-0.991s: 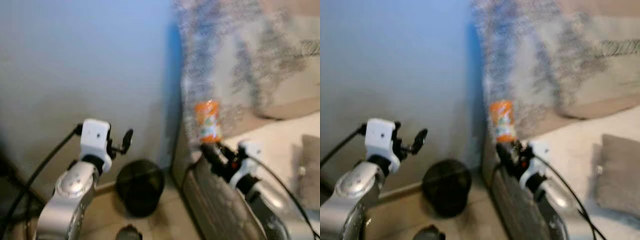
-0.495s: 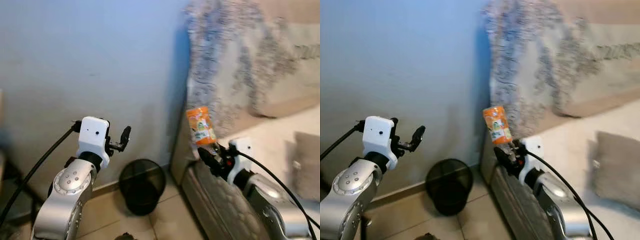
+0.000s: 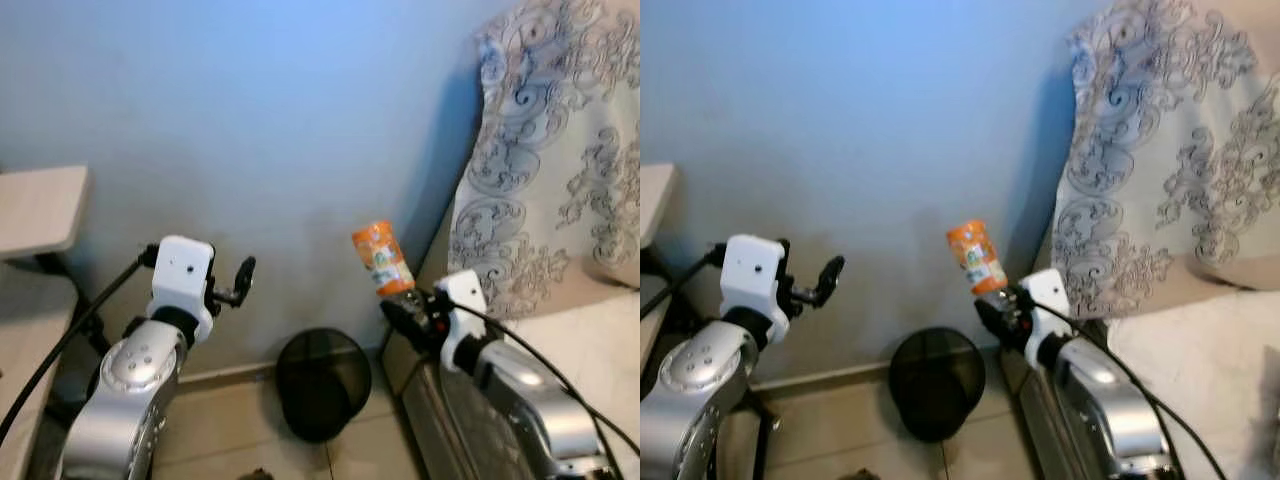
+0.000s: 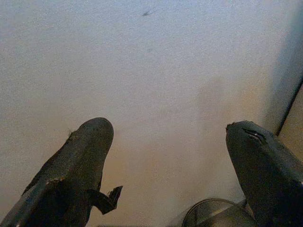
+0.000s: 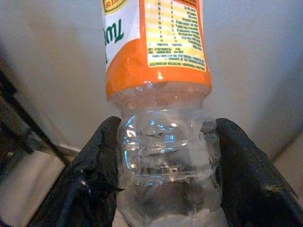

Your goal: Clean up the room

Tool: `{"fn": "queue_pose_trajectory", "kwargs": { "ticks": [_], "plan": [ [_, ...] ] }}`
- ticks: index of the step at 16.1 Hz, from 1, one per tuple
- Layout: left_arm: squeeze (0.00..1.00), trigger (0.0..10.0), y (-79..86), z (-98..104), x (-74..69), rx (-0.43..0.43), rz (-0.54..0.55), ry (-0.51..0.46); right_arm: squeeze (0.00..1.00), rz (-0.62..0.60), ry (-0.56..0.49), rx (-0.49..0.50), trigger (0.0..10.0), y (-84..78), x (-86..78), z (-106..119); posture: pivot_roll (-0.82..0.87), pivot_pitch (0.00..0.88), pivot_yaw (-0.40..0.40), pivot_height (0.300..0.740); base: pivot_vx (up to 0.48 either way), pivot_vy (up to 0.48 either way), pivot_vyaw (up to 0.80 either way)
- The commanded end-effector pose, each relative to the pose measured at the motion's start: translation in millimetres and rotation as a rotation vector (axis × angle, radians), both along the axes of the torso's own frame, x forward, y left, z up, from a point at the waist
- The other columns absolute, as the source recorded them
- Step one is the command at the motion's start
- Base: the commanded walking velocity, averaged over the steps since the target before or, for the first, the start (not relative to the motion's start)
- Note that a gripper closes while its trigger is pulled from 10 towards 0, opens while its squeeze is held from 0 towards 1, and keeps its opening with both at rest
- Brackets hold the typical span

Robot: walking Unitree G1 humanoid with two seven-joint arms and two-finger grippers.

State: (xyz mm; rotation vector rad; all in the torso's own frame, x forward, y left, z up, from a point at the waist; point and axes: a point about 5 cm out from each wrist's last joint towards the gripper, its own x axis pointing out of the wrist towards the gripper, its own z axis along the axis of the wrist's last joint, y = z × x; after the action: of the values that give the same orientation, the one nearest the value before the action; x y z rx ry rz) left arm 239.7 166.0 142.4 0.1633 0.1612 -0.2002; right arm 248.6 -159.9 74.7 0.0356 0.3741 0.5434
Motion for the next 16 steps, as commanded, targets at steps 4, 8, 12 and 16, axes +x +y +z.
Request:
{"fn": "queue_pose_trajectory", "kwargs": {
  "ticks": [4,8,12,16],
  "plan": [
    [0.0,10.0,-7.0,2,1.3,-0.006,-0.037,0.002,0.0,-0.005,0.029,-0.057,10.0,-7.4,-1.9,-7,0.07,0.0,-0.035,0.74,0.128,0.0,0.0],
    [0.0,10.0,-15.3,-14,-11.0,0.004,-0.208,0.152,0.0,0.155,0.135,-0.263,10.0,-15.0,1.3,-24,0.07,0.0,-0.038,0.74,0.0,0.0,0.0],
    [0.0,10.0,-9.0,-27,-23.1,0.06,-0.331,0.299,0.0,0.274,0.197,-0.393,10.0,-2.5,15.5,-43,0.09,0.0,-0.067,0.74,0.0,0.0,0.0],
    [0.0,10.0,6.6,-30,-24.2,0.143,-0.375,0.328,0.0,0.353,0.231,-0.479,10.0,27.7,33.4,-62,0.11,0.0,-0.09,0.74,0.0,0.0,0.0]
  ]
}}
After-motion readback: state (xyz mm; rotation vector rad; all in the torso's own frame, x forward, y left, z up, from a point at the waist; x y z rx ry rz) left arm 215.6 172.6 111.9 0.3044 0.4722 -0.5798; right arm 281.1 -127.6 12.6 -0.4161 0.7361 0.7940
